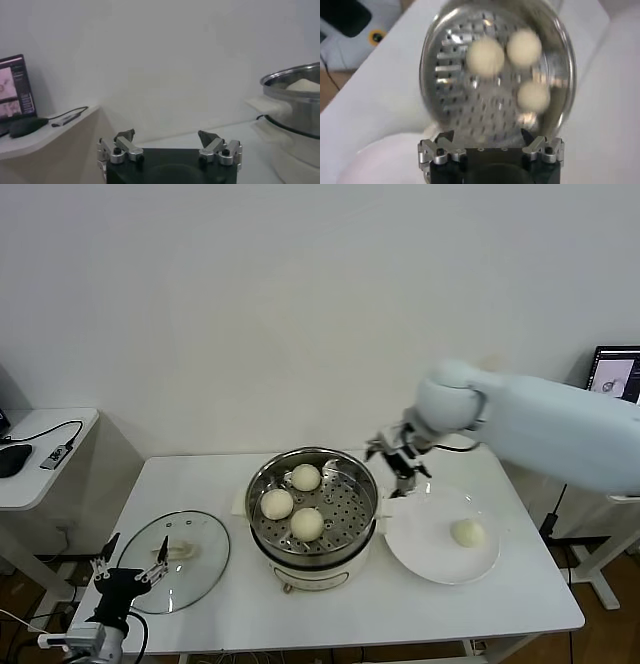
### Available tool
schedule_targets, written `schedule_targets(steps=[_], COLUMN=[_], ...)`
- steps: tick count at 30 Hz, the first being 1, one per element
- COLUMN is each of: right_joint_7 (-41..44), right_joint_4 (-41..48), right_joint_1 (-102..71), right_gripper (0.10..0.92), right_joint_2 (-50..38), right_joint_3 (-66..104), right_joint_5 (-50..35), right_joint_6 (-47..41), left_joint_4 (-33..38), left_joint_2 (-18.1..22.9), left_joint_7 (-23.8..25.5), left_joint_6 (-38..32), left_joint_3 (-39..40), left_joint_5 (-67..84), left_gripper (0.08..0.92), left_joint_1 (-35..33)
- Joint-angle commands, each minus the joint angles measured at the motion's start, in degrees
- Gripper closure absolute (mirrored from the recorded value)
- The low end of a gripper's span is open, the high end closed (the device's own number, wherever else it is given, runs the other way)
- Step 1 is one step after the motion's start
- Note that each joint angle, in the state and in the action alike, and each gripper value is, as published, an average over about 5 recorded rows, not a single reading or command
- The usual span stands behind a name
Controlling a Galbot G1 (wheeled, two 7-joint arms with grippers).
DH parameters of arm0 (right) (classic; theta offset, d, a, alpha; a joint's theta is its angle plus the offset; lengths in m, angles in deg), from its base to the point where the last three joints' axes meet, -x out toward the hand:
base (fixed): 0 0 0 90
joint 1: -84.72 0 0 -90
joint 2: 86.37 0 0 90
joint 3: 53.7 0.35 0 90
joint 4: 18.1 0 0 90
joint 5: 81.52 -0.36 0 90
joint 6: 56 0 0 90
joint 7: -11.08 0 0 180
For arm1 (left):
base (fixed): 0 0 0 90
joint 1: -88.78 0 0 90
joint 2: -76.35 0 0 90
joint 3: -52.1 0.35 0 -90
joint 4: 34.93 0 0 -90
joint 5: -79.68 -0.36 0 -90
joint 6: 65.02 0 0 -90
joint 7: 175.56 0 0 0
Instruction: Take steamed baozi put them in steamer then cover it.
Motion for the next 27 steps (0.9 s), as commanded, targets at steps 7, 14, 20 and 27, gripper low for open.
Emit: schedule_targets(steps=[7, 14, 20, 27], right_joint_7=[1.46, 0.41, -0.49, -1.37], right_joint_4=[7.39, 13.18, 16.38, 19.69], right_joint_1=[-34.60, -40.29, -40.86, -40.53], right_gripper=[0.203, 0.203, 0.203, 0.203], right_joint_2=[-16.28, -12.38, -8.35, -3.45], right_joint_3=[27.88, 32.67, 32.71, 31.59], right_joint_5=[14.52, 18.14, 20.04, 20.97], right_joint_6=[0.85, 1.80, 2.06, 2.25], left_joint_4=[-0.57, 0.07, 0.32, 0.34], left_joint_2=[-0.91, -0.22, -0.03, 0.08], left_joint_7=[0.04, 0.01, -0.01, -0.02], left_joint_6=[0.18, 0.36, 0.41, 0.36], left_joint_3=[0.88, 0.60, -0.01, -0.89], left_joint_5=[-0.32, -0.84, -0.91, -0.83], left_gripper=[0.177, 0.177, 0.177, 0.177], left_joint_1=[0.38, -0.14, -0.69, -1.04])
